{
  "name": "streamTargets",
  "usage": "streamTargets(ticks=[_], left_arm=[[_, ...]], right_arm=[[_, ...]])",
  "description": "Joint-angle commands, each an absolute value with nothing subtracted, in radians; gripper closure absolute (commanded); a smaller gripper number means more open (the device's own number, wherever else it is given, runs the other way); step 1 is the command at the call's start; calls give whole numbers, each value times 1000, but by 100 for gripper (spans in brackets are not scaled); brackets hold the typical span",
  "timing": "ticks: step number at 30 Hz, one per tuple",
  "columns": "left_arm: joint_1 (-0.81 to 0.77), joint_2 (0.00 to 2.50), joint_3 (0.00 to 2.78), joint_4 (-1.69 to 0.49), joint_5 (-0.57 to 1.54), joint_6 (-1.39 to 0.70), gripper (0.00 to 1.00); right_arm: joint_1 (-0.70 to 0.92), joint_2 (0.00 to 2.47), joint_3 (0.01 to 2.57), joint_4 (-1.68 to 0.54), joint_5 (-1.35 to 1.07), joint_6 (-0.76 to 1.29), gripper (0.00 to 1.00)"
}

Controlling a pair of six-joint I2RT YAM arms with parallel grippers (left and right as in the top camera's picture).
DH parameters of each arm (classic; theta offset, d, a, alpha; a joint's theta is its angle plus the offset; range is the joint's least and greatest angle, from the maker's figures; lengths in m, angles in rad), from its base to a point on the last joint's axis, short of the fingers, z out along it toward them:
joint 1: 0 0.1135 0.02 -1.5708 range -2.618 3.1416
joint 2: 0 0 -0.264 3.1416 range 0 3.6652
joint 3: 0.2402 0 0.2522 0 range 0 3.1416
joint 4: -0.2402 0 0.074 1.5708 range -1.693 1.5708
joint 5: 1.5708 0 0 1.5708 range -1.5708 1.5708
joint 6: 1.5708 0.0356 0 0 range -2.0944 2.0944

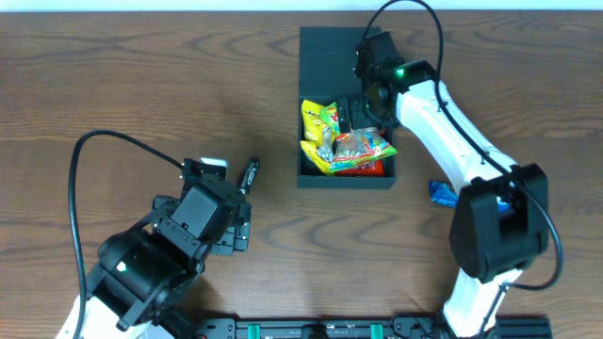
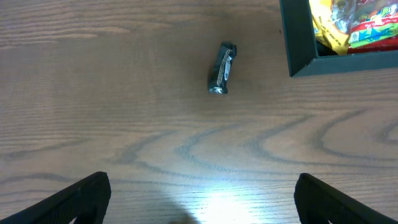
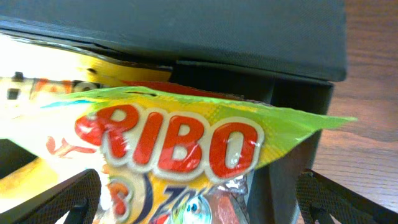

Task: Pack container
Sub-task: 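Raise the right gripper and move it right toward the blue OREO pack, then lower the right gripper onto the OREO pack's end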

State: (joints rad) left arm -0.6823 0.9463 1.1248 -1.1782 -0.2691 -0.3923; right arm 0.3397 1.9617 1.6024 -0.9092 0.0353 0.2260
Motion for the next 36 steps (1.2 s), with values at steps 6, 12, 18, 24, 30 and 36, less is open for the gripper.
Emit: streamTargets(ticks=[6,12,18,24,30,36], left_arm=[[-681,942,1126,-1185,-281,-396,5],[-681,942,1126,-1196,-281,-396,5],[-681,942,1126,-1199,-281,-396,5],[-681,942,1126,-1200,-280,-397,5],[-681,942,1126,-1200,-280,-397,5],[-681,942,1126,-1201,-279,-397,5]], right_arm=[[339,1690,1608,-1024,67,204,1],[339,1586,1606,-1311,184,204,1],[339,1526,1599,-1478,183,218,4],[279,1378,1449,-1489,187,437,1],[120,1258,1271,-1389,187,792,1],[70,1257,1244,-1250,188,1042,1]])
